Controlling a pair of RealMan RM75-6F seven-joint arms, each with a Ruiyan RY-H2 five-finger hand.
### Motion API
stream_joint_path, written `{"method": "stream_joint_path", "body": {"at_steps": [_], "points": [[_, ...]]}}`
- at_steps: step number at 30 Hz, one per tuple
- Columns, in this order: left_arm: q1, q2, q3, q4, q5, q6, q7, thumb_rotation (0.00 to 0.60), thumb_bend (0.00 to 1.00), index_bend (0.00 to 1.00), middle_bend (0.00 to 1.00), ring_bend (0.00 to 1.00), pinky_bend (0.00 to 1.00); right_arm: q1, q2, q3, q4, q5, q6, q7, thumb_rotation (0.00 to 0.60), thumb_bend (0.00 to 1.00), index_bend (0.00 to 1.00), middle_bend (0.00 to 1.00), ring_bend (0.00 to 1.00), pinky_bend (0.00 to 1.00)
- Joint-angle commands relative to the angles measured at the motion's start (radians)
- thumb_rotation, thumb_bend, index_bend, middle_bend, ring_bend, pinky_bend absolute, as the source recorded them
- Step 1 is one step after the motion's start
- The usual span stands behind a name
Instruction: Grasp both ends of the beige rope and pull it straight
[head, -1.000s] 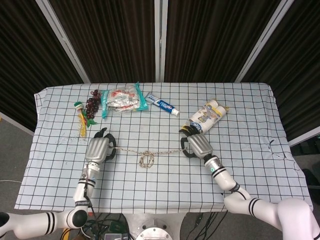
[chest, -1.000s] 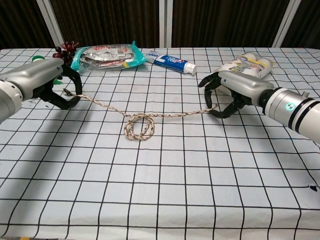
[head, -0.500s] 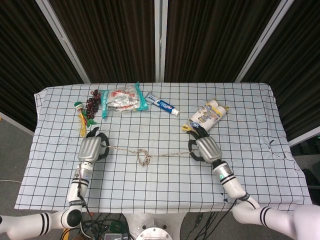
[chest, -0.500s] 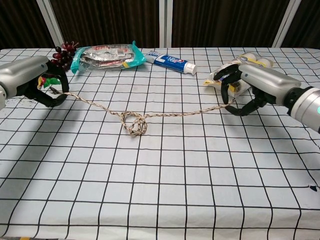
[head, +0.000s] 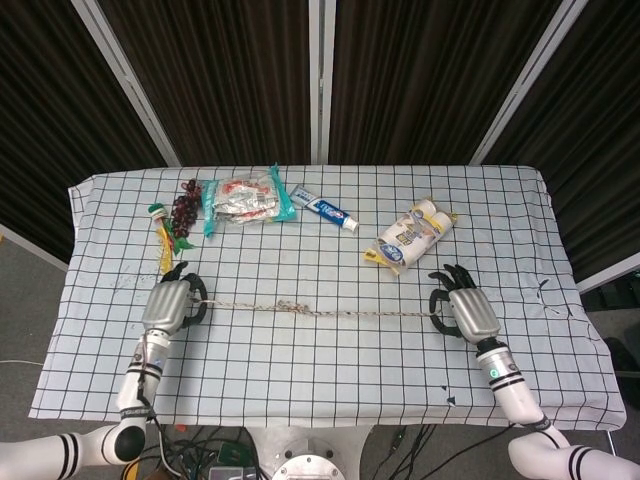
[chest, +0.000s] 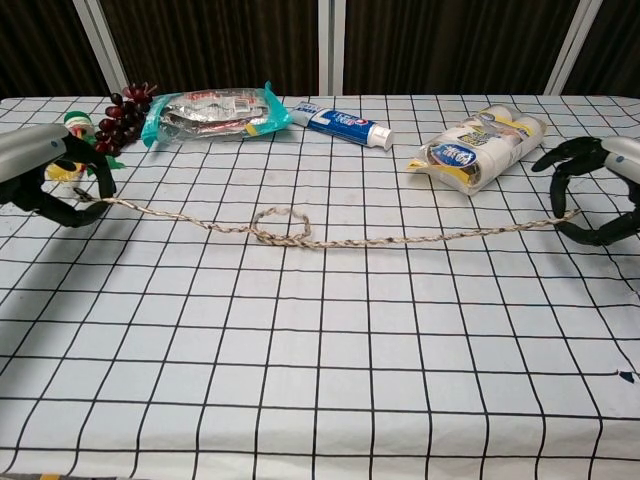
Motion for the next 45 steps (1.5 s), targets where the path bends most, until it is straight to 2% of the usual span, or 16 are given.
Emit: {"method": "stream_joint_path", "body": {"at_steps": [1, 15, 45], "points": [[0.007, 0.016, -0.001, 0.002, 0.008, -0.008, -0.024, 0.600, 0.43, 0.64, 0.33, 0.08, 0.17, -0.028, 0.018, -0.009, 0.012, -0.004, 0.022, 0.030, 0.600, 0.34, 0.68, 0.18, 0.00, 0.00], [0.036, 0.046, 0.029, 0.065, 0.090, -0.049, -0.151, 0.600, 0.43, 0.64, 0.33, 0.08, 0.17, -0.107, 0.025, -0.032, 0.120, -0.024, 0.045, 0.150, 0.600, 0.34, 0.69, 0.18, 0.00, 0.00], [0.049, 0.059, 0.020, 0.165, 0.124, -0.106, -0.262, 0.600, 0.43, 0.64, 0.33, 0.08, 0.17, -0.168, 0.039, -0.026, 0.210, -0.035, 0.011, 0.266, 0.600, 0.34, 0.69, 0.18, 0.00, 0.00]]}}
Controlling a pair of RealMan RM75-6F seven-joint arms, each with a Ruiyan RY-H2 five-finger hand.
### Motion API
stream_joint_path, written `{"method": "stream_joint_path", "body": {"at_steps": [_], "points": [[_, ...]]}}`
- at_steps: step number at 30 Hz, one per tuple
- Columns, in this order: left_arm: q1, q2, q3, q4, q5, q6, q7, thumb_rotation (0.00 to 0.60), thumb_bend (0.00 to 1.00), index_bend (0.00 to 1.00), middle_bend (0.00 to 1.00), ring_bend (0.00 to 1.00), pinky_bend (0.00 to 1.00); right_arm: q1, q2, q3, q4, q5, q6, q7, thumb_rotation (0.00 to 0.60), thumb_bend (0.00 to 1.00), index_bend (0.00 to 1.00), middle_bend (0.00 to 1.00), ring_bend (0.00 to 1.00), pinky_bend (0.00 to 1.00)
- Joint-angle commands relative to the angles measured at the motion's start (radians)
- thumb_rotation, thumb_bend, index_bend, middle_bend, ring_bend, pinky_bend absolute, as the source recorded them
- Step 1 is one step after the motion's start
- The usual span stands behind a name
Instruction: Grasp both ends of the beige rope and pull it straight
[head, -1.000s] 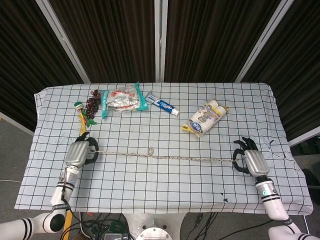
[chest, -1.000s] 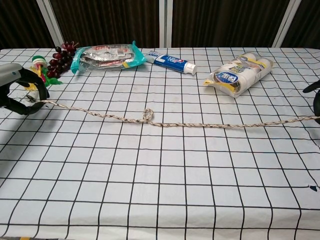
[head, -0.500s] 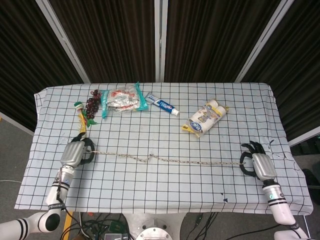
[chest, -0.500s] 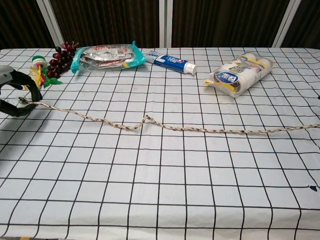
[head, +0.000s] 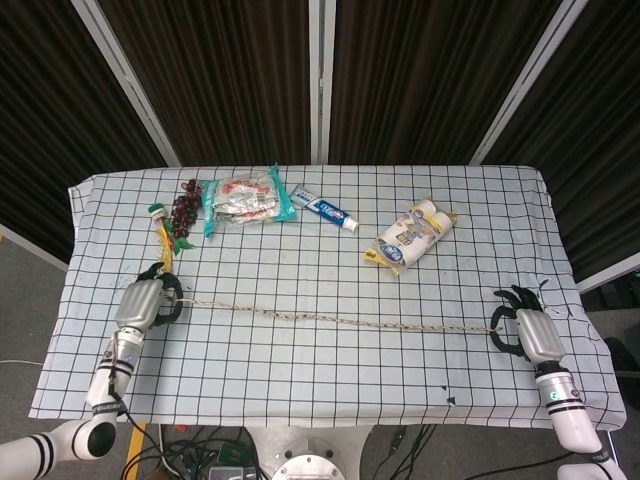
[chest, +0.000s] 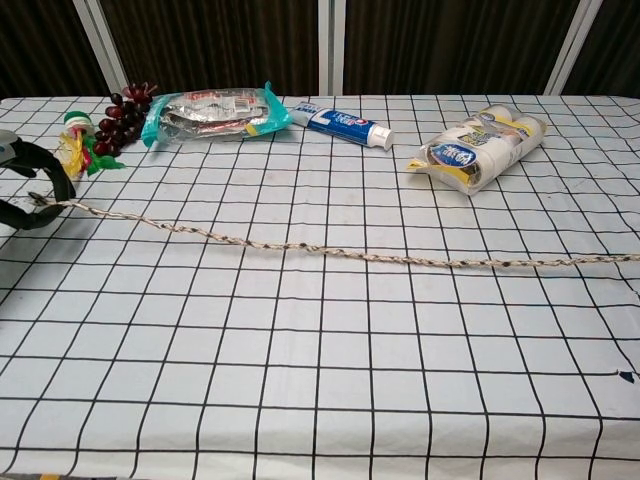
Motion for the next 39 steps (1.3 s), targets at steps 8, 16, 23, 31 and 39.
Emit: {"method": "stream_joint_path", "body": {"at_steps": [8, 16, 23, 31, 39], "points": [[-0.002, -0.008, 0.000, 0.019, 0.004, -0.016, -0.005, 0.600, 0.43, 0.64, 0.33, 0.08, 0.17, -0.005, -0.018, -0.003, 0.033, -0.013, -0.016, 0.025, 0.600, 0.34, 0.70, 0.18, 0.00, 0.00], [-0.005, -0.025, 0.001, 0.043, -0.007, -0.027, 0.011, 0.600, 0.43, 0.64, 0.33, 0.08, 0.17, -0.009, -0.033, -0.004, 0.061, -0.017, -0.029, 0.040, 0.600, 0.34, 0.70, 0.18, 0.00, 0.00], [-0.005, -0.032, 0.001, 0.051, -0.005, -0.030, 0.012, 0.600, 0.43, 0.64, 0.33, 0.08, 0.17, -0.013, -0.041, -0.001, 0.077, -0.018, -0.032, 0.046, 0.600, 0.34, 0.70, 0.18, 0.00, 0.00], [-0.003, -0.037, 0.004, 0.061, -0.007, -0.038, 0.013, 0.600, 0.43, 0.64, 0.33, 0.08, 0.17, -0.012, -0.041, -0.004, 0.087, -0.019, -0.052, 0.046, 0.600, 0.30, 0.61, 0.16, 0.00, 0.00], [-0.003, -0.038, 0.003, 0.060, -0.006, -0.041, 0.013, 0.600, 0.43, 0.64, 0.33, 0.08, 0.17, -0.012, -0.030, -0.003, 0.081, -0.023, -0.061, 0.058, 0.600, 0.25, 0.38, 0.12, 0.00, 0.00]]}}
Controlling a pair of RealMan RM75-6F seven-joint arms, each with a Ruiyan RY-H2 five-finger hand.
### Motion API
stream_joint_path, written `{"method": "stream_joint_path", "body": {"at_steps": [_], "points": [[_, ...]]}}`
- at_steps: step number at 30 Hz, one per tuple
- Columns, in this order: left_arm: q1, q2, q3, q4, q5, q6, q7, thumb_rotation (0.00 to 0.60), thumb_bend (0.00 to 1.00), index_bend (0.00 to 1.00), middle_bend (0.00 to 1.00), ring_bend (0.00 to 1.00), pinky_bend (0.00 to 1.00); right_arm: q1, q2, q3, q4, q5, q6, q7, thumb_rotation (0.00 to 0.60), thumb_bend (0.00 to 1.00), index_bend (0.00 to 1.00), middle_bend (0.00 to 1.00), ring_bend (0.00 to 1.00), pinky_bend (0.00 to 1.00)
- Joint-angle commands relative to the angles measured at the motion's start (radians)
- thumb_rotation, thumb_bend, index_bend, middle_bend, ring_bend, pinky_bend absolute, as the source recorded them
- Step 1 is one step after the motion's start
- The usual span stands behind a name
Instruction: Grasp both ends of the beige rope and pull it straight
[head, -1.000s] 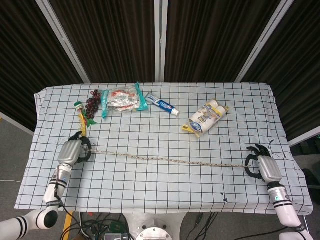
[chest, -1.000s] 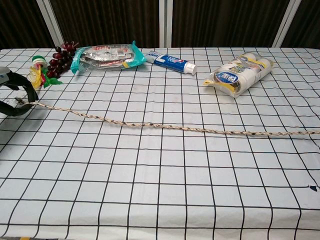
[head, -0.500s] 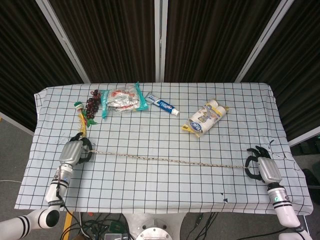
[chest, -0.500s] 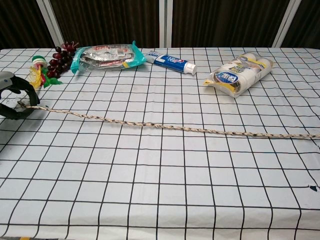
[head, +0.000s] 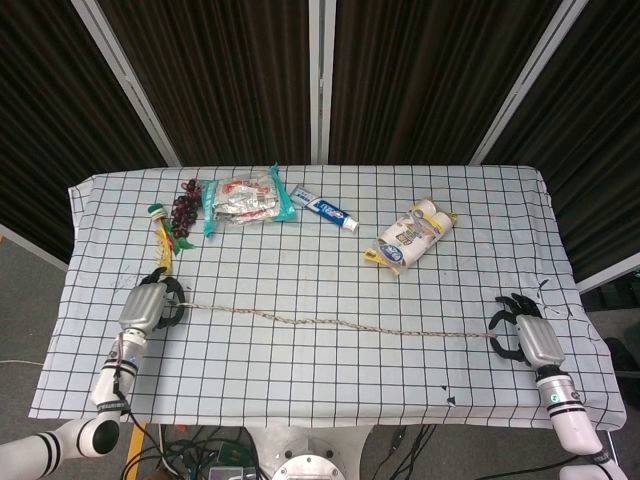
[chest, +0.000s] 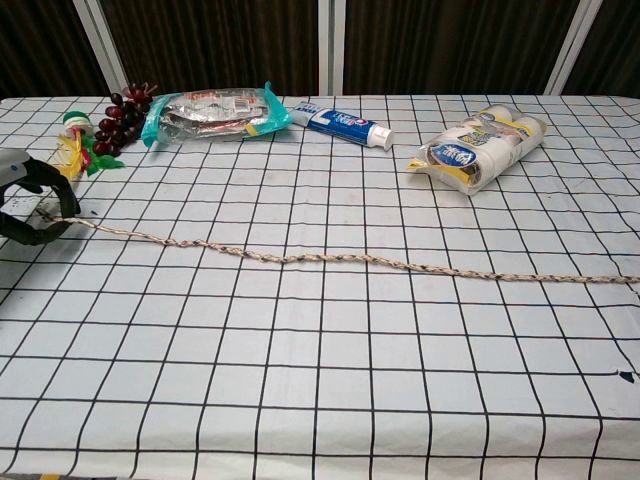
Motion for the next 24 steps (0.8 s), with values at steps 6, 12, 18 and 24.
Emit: {"method": "stream_joint_path", "body": {"at_steps": [6, 12, 18, 24], "points": [[0.000, -0.003, -0.002, -0.001, -0.001, -0.001, 0.002, 0.600, 0.43, 0.63, 0.33, 0.08, 0.17, -0.007, 0.016, 0.003, -0.011, -0.006, 0.015, 0.016, 0.600, 0.23, 0.21, 0.10, 0.00, 0.00], [0.005, 0.010, 0.002, -0.009, 0.022, 0.009, -0.011, 0.600, 0.37, 0.52, 0.29, 0.08, 0.16, -0.026, 0.040, 0.016, -0.026, -0.017, 0.080, 0.048, 0.600, 0.22, 0.13, 0.08, 0.00, 0.00], [0.015, 0.032, 0.009, -0.022, 0.065, 0.032, -0.035, 0.600, 0.34, 0.47, 0.27, 0.08, 0.16, -0.042, 0.062, 0.033, -0.044, -0.034, 0.154, 0.071, 0.600, 0.21, 0.11, 0.06, 0.00, 0.00], [0.029, 0.053, 0.007, -0.041, 0.083, 0.059, -0.054, 0.600, 0.32, 0.46, 0.27, 0.08, 0.16, -0.054, 0.095, 0.048, -0.090, -0.049, 0.216, 0.070, 0.600, 0.21, 0.08, 0.06, 0.00, 0.00]]}}
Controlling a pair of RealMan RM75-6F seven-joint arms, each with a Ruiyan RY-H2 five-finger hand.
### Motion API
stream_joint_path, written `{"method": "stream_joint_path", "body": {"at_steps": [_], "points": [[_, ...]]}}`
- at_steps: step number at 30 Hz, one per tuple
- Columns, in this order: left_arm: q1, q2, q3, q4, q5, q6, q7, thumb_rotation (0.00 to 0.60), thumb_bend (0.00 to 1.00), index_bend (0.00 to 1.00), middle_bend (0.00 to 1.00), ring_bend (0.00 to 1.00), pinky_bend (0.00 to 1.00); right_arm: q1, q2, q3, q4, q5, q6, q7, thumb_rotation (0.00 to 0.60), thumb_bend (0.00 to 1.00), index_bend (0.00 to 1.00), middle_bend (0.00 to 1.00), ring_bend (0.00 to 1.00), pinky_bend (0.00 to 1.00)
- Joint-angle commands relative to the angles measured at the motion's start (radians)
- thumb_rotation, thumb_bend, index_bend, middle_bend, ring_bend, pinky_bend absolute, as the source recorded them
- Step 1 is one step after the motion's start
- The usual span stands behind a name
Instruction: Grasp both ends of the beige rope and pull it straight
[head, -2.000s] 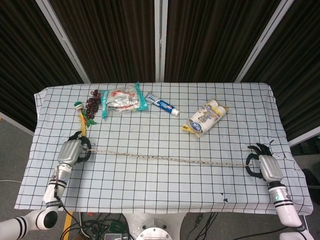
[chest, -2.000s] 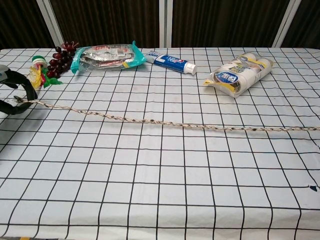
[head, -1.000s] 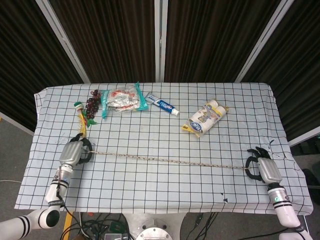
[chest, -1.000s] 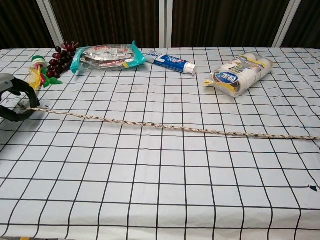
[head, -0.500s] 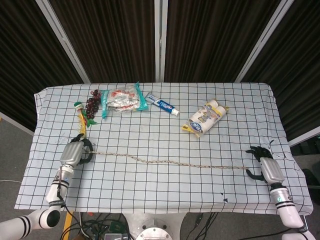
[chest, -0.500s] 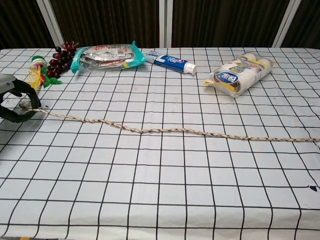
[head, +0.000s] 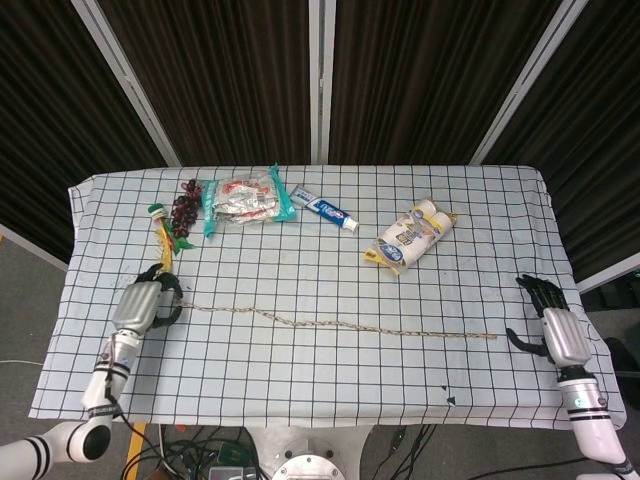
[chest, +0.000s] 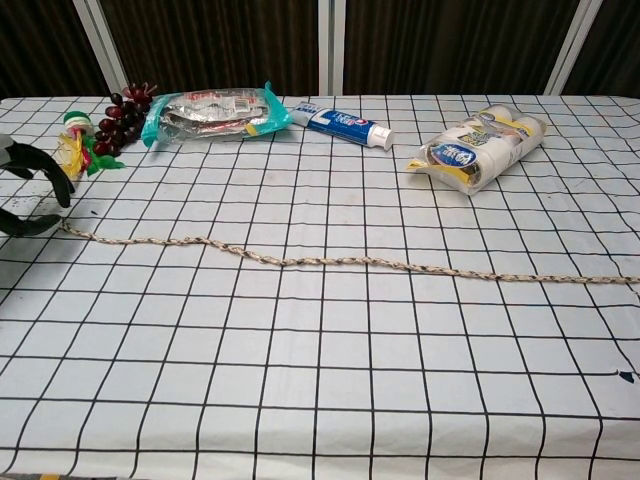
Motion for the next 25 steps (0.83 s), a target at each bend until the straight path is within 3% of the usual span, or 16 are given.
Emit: {"method": "stream_joint_path", "body": {"at_steps": [1, 6, 10, 14, 19, 25], "points": [[0.012, 0.016, -0.003, -0.021, 0.018, 0.029, -0.012, 0.600, 0.32, 0.46, 0.27, 0.08, 0.16, -0.009, 0.028, 0.010, -0.035, -0.011, 0.034, -0.003, 0.600, 0.21, 0.08, 0.06, 0.00, 0.00], [0.061, 0.083, 0.005, -0.108, 0.111, 0.153, -0.047, 0.600, 0.30, 0.44, 0.27, 0.08, 0.16, -0.030, 0.092, 0.014, -0.102, -0.024, 0.089, -0.045, 0.600, 0.20, 0.07, 0.05, 0.00, 0.00], [0.121, 0.132, 0.046, -0.118, 0.240, 0.291, -0.085, 0.600, 0.26, 0.29, 0.24, 0.07, 0.16, -0.055, 0.136, -0.002, -0.135, -0.020, 0.101, -0.148, 0.600, 0.20, 0.01, 0.04, 0.00, 0.00], [0.207, 0.149, 0.098, -0.074, 0.331, 0.444, -0.052, 0.600, 0.21, 0.19, 0.18, 0.01, 0.15, -0.100, 0.176, -0.026, -0.179, 0.016, 0.100, -0.335, 0.600, 0.20, 0.00, 0.00, 0.00, 0.00], [0.293, 0.178, 0.174, -0.058, 0.373, 0.509, -0.035, 0.600, 0.17, 0.14, 0.07, 0.00, 0.13, -0.152, 0.169, -0.043, -0.161, 0.026, 0.144, -0.397, 0.600, 0.21, 0.00, 0.00, 0.00, 0.00], [0.344, 0.172, 0.196, -0.022, 0.380, 0.533, -0.074, 0.600, 0.16, 0.12, 0.06, 0.00, 0.13, -0.159, 0.159, -0.048, -0.151, 0.013, 0.141, -0.382, 0.600, 0.21, 0.00, 0.00, 0.00, 0.00]]}}
